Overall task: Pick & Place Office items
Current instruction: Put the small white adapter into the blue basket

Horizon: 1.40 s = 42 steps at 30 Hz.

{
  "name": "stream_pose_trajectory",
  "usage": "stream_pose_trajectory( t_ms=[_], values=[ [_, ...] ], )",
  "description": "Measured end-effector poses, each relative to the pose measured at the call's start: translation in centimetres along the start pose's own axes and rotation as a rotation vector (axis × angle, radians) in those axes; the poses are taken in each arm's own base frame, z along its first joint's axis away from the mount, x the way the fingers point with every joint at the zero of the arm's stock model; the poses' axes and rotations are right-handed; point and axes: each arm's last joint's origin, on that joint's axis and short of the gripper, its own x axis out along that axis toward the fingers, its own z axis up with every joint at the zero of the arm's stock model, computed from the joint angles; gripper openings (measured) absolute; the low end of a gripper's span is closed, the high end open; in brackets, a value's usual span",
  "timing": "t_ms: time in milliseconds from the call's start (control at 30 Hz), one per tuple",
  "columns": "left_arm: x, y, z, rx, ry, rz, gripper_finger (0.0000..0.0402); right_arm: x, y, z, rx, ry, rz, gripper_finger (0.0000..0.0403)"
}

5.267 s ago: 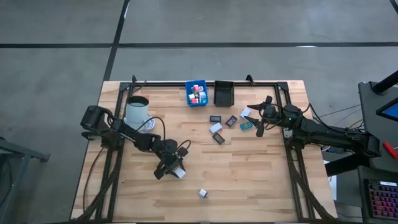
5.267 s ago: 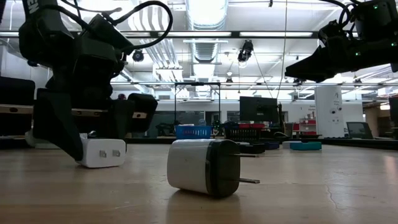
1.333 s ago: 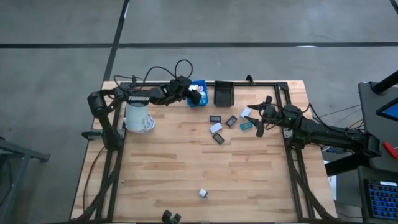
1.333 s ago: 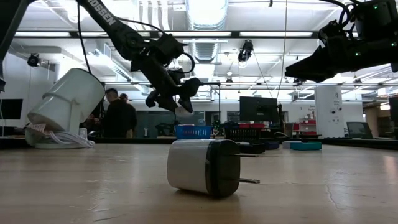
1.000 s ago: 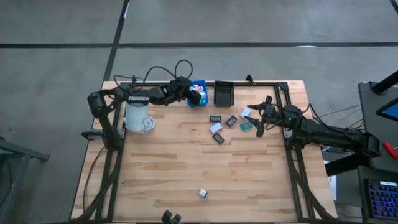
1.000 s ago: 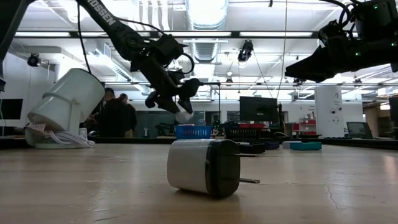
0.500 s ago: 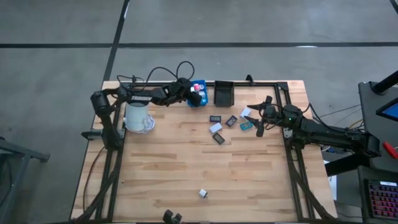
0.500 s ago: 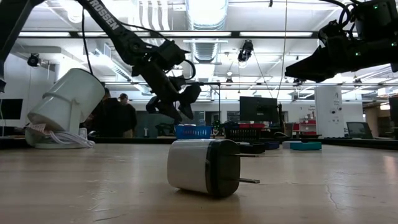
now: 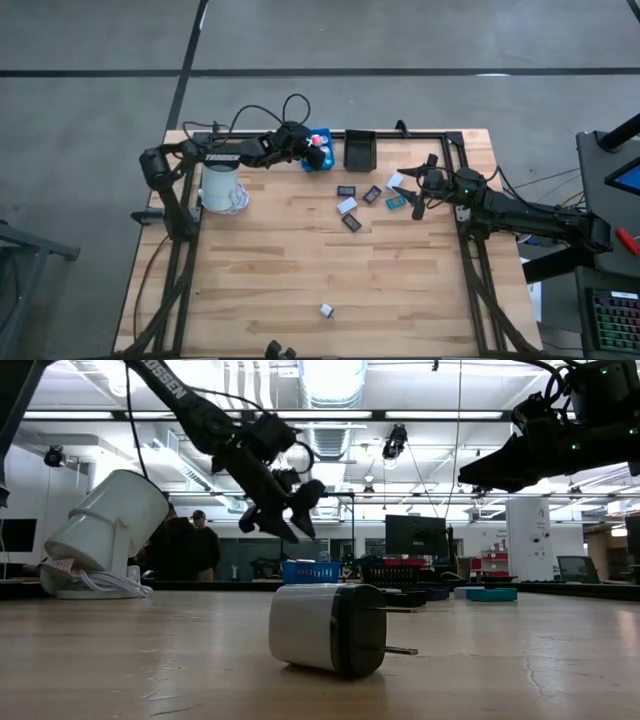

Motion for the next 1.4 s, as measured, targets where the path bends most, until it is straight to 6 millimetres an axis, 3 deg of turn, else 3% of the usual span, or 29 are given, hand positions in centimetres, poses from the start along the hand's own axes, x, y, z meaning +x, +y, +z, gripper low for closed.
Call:
stream_pose_trajectory(
  t_ms=[433, 767, 1133, 1400],
  values=[
    [-6.2, -3.4, 1.7, 0.120, -0.070, -0.135, 0.0209, 0.0, 0.0, 0.0, 0.000, 0.000, 0.000, 0.0256],
    [-10.6, -7.4, 0.5, 0.344, -0.083, -0.310, 0.0209, 0.0, 0.0, 0.0, 0.000, 0.000, 0.000, 0.0256],
    [-14.1, -12.7, -4.8, 0.676, -0.084, -0.534, 0.0238, 0.0, 0.0, 0.0, 0.000, 0.000, 0.000, 0.0256],
    [-16.2, -14.9, -11.1, 0.786, -0.106, -0.731, 0.0237, 0.0, 0.0, 0.0, 0.000, 0.000, 0.000, 0.0256]
  ],
)
